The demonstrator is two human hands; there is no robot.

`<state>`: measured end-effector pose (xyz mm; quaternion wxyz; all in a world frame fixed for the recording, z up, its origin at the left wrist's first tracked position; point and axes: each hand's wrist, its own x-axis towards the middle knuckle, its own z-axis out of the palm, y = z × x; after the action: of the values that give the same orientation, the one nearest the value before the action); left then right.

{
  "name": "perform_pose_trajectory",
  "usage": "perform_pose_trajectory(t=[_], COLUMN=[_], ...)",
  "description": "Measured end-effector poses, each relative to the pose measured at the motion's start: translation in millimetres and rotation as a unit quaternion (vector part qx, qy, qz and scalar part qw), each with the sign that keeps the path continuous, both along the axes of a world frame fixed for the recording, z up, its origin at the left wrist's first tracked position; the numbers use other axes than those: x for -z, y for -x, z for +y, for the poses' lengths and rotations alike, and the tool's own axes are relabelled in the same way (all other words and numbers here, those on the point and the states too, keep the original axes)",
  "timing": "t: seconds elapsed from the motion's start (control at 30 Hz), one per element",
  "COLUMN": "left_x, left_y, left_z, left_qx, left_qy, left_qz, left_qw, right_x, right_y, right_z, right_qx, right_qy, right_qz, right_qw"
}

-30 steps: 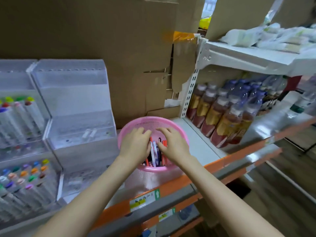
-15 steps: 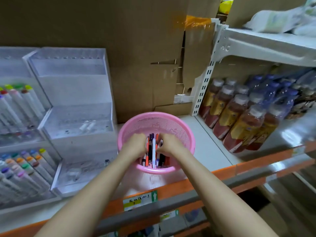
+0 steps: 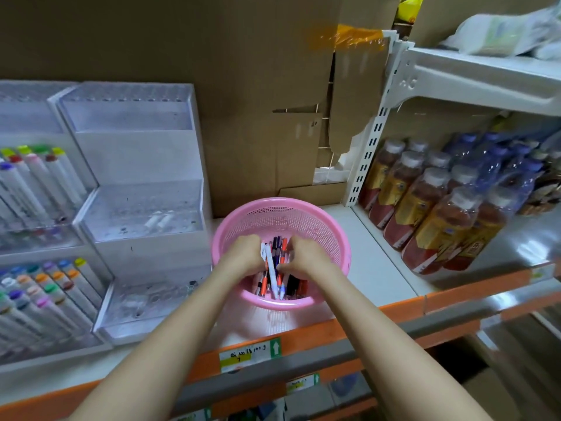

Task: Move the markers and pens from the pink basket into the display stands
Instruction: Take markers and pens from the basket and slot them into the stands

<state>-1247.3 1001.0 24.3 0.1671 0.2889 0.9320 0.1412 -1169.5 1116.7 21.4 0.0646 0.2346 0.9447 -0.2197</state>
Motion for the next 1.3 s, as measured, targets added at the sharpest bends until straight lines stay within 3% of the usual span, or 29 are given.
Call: perform_pose_trajectory(t=[0.3,0.5,0.8,1.07,1.3], left_x=[1.5,-3.3,2.0,3.5,-7.5], left_y=[1.2,-2.6,0.4,1.5,-4.1], left_z=[-0.4,-0.6,0.3,-2.5,-8.6], left_qx=[-0.004,0.009,-0.028,-0.028,-0.016], left_qy=[-0.013,-0.025,-0.045,-0.122,-0.275], left_qz=[-0.009,0.003,0.002,0.008,0.011], left_qw=[1.000,1.000,0.999,0.992,0.961], right_x=[-7.1,-6.2,-9.5,1.9,-7.5], right_y=[3.6,6.4,10.7,16.1,8.5], right_z=[1.1,-6.3,-2.9,2.0,1.4], right_qx=[0.036,0.029,0.011,0.069,-0.013], right_qy=[0.026,-0.042,-0.022,0.046,0.123], right_qz=[-0.023,-0.033,-0.071,0.040,0.166], right_qw=[0.999,0.998,0.997,0.996,0.978])
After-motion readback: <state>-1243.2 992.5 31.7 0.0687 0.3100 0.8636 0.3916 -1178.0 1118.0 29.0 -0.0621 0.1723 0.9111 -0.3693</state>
